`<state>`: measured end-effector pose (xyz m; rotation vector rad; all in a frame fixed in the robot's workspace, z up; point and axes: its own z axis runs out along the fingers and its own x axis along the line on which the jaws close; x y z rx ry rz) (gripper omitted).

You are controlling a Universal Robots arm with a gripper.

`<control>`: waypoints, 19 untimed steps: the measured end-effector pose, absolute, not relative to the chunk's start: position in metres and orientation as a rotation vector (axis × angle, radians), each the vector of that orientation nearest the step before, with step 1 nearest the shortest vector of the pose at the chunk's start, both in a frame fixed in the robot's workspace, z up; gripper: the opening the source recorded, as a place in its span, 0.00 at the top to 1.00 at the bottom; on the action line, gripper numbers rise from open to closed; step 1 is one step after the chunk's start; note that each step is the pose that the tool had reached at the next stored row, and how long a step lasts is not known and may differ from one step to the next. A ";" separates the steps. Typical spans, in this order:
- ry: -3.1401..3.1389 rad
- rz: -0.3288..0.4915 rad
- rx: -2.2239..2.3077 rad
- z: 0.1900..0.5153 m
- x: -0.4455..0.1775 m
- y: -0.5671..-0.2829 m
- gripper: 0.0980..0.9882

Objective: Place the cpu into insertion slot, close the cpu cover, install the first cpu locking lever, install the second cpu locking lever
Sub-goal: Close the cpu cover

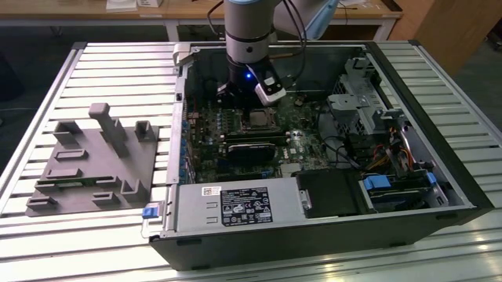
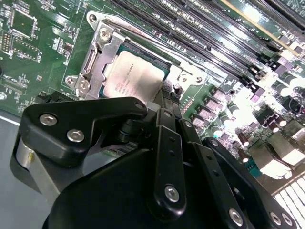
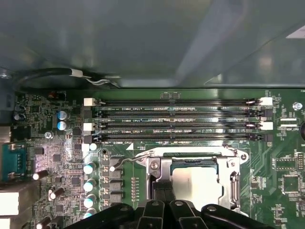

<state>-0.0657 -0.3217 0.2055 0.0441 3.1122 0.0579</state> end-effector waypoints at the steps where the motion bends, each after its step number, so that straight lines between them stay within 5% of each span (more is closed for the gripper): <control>1: 3.112 0.058 0.044 0.207 -0.066 -0.322 0.99; 19: 3.111 0.058 0.044 0.217 -0.046 -0.322 0.99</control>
